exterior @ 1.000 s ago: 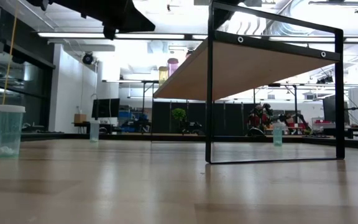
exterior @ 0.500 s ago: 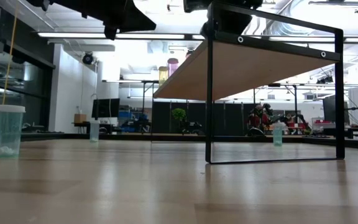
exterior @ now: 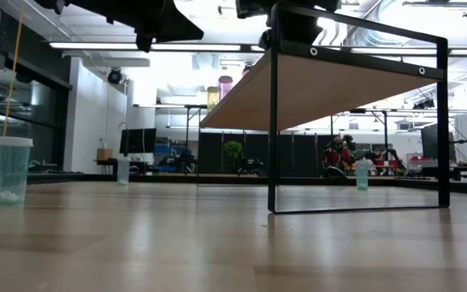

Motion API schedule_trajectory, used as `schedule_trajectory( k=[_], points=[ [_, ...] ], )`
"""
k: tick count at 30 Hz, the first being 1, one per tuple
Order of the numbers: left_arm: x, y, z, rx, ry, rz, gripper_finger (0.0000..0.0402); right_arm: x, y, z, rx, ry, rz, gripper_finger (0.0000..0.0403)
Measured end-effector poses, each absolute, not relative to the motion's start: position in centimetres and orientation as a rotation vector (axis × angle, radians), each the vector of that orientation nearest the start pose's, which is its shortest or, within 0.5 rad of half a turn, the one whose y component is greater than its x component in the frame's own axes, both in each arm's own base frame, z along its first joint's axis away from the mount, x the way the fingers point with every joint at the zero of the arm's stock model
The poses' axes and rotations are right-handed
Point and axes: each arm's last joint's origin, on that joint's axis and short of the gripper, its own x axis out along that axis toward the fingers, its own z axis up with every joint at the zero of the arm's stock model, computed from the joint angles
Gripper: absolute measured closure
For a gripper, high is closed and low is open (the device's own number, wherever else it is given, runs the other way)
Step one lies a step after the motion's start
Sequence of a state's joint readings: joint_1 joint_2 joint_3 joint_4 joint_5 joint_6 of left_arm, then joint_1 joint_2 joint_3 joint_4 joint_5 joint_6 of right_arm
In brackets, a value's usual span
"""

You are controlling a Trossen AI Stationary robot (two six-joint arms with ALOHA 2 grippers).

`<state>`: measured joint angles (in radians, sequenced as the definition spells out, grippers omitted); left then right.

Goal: Pick and place medicine bottles onto shelf by color
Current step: Put the pink pill bottle on the shelf

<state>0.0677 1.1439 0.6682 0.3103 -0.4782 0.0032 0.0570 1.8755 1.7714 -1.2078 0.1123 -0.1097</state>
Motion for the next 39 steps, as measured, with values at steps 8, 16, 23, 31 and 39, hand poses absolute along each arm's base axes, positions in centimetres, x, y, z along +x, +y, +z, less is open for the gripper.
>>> schedule_trajectory(
  k=[8,16,23,31,39],
  points=[
    [24.7,3.0,27.0,0.038,0.165,0.544,0.0401,37.3,1.8,29.6,-0.205,1.31,0.024,0.028],
    [24.7,3.0,27.0,0.038,0.165,0.544,0.0401,37.3,1.8,29.7,-0.208,1.308,0.025,0.0308],
    [24.7,3.0,27.0,0.059,0.17,0.54,0.0401,36.4,1.8,30.9,-0.225,1.288,0.038,0.031],
    [25.6,1.5,27.7,0.095,0.055,0.328,0.0401,34.4,1.5,34.3,-0.179,1.168,-0.043,0.031],
    [28.4,1.3,26.1,0.093,0.039,0.316,0.0401,34.4,1.9,34.6,-0.181,1.142,-0.034,0.0311]
  ],
)
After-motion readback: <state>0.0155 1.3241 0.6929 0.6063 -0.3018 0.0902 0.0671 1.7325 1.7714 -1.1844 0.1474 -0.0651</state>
